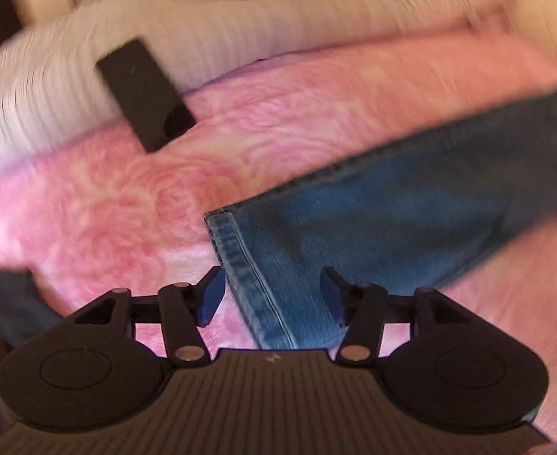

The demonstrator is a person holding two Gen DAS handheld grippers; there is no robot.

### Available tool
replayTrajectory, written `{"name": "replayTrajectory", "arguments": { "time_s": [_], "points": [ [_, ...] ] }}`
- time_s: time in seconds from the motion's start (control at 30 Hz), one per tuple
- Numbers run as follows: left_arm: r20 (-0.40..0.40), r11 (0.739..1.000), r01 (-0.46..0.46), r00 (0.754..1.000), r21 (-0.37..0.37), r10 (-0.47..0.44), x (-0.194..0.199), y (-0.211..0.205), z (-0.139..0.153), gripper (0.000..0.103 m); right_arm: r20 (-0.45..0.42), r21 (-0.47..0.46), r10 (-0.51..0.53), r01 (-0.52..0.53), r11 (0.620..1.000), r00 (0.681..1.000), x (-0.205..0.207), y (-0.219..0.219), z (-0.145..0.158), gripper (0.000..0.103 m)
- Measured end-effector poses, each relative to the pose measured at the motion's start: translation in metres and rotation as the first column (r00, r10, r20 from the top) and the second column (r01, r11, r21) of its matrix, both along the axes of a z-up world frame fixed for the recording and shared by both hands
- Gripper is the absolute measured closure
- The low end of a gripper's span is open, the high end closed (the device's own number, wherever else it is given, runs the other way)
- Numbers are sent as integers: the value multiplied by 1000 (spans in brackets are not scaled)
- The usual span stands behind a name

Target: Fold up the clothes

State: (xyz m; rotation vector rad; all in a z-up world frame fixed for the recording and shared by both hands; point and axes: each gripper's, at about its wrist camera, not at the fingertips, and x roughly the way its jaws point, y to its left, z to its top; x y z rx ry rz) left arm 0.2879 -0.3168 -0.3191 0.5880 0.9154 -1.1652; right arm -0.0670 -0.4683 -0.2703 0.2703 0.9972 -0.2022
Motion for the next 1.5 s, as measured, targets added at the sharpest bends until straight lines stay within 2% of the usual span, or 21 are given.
{"name": "replayTrajectory", "arguments": {
  "time_s": [0.07, 0.13, 0.2, 0.23, 0.27, 0.33, 0.47, 0.53, 0.6, 0.67, 0.7, 0.83, 0.9, 0.97, 1.03, 1.07, 1.1, 1.13, 1.33, 1.43, 1.5],
  "points": [
    [-100, 998, -56, 993, 20, 57, 21, -14, -10, 59, -3, -7, 20, -20, 1000, 1000, 11, 5, -4, 16],
    [-165, 997, -83, 983, -10, 80, 30, -21, -11, 65, -8, -1, 22, -22, 1000, 1000, 15, 7, -8, 16],
    [-241, 994, -97, 967, -46, 84, 41, -26, -10, 82, -28, 6, 20, -19, 1000, 999, 21, 7, -14, 16],
    [-280, 992, -105, 956, -64, 83, 47, -28, -10, 96, -38, 10, 19, -18, 1000, 999, 23, 7, -17, 16],
    [-281, 990, -121, 955, -76, 95, 52, -31, -9, 98, -44, 12, 17, -16, 1000, 999, 25, 7, -19, 16],
    [-253, 982, -161, 958, -96, 132, 62, -36, -7, 98, -45, 9, 12, -12, 1000, 999, 27, 4, -19, 16],
    [-186, 982, -167, 971, -86, 148, 69, -49, -17, 98, -37, -3, 21, -21, 1000, 999, 36, -3, -22, 16],
    [-206, 979, -191, 963, -70, 173, 73, -48, -23, 96, -34, -9, 27, -28, 1000, 999, 40, -6, -23, 16],
    [-230, 975, -216, 953, -56, 197, 78, -45, -28, 88, -31, -16, 55, -55, 998, 998, 48, -3, -26, 16],
    [-244, 970, -236, 945, -58, 216, 81, -34, -24, 75, -29, -27, 92, -93, 995, 995, 57, 2, -30, 16],
    [-247, 969, -240, 944, -65, 217, 81, -27, -20, 74, -30, -31, 108, -109, 994, 994, 61, 4, -32, 16],
    [-287, 978, -189, 945, -89, 156, 75, 7, -8, 72, -22, -23, 108, -108, 994, 994, 70, 6, -36, 16],
    [-298, 990, -106, 952, -95, 73, 64, 17, -11, 71, -21, -18, 99, -100, 995, 995, 71, 8, -37, 16],
    [-275, 996, -12, 961, -90, -14, 51, 21, -20, 71, -27, -12, 92, -92, 996, 995, 70, 9, -39, 16],
    [-274, 995, 57, 958, -83, -78, 41, 19, -31, 73, -37, -15, 91, -91, 996, 995, 68, 12, -40, 16],
    [-293, 995, 69, 952, -74, -88, 40, 19, -32, 82, -42, -19, 94, -94, 995, 995, 66, 13, -40, 16],
    [-318, 995, 73, 944, -61, -89, 40, 19, -32, 95, -49, -22, 97, -98, 995, 994, 64, 15, -40, 16],
    [-344, 996, 78, 935, -49, -90, 40, 20, -31, 103, -58, -27, 99, -101, 995, 993, 60, 16, -40, 16],
    [-463, 1000, 13, 886, 27, 1, 62, 42, -14, 103, -106, -53, 67, -73, 996, 992, 32, 13, -39, 16],
    [-423, 993, 43, 906, 106, 6, 56, 38, -23, 101, -117, -53, 21, -27, 998, 993, 26, 8, -44, 16],
    [-379, 993, 24, 925, 119, 23, 49, 36, -30, 101, -113, -55, 1, -8, 998, 994, 24, 6, -46, 16]
  ]
}}
